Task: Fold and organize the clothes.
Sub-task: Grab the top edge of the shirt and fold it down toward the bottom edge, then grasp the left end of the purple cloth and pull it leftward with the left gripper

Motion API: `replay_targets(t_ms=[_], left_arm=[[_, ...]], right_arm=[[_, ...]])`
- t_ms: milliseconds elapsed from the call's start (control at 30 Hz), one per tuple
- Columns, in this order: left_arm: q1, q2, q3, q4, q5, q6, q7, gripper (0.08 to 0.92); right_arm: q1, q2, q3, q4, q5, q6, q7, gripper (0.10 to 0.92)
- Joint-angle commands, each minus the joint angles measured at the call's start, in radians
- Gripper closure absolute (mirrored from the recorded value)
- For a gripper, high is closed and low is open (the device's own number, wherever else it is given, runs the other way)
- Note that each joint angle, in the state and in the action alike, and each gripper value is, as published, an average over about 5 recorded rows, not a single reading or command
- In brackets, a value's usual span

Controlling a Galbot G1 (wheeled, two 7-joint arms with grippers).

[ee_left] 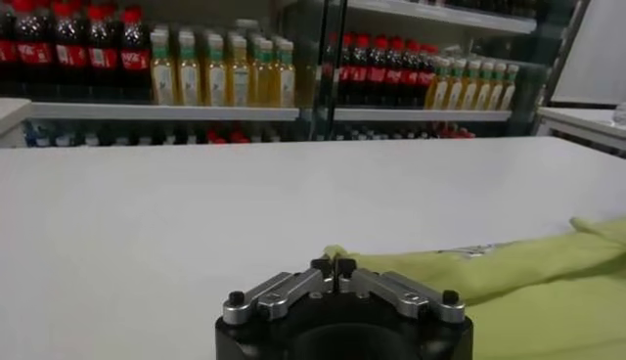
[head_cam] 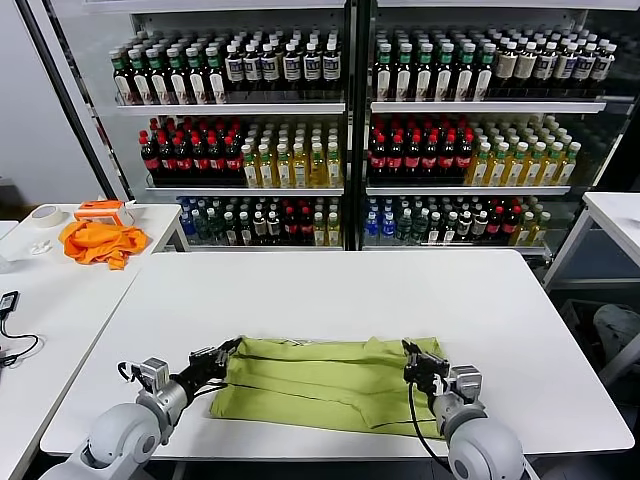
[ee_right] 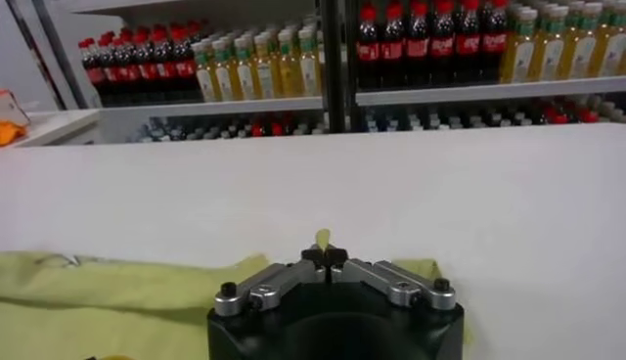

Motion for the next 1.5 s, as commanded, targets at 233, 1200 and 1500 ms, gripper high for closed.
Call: replay_targets(t_ms=[233, 1200, 1500], left_arm=[[0.074, 0.010, -0.039, -0.059, 0.002, 0.046, -0.016, 0.919], [0.155, -0.039, -0.055, -0.252, -0.033, 0.135, -0.407, 0.598], [0.124, -0.112, 0.044, -0.189, -0.037, 0.120, -0.553, 0.338]], right_arm=[[-0.039, -0.003, 0.007, 0.011, 0.002, 0.000, -0.003, 0.920], [-0.173, -0.033, 0.126, 0.116, -0.101, 0.057, -0.041, 0.587], [-0.229, -0.026, 0.156, 0.123, -0.110, 0.061, -0.038, 0.327]])
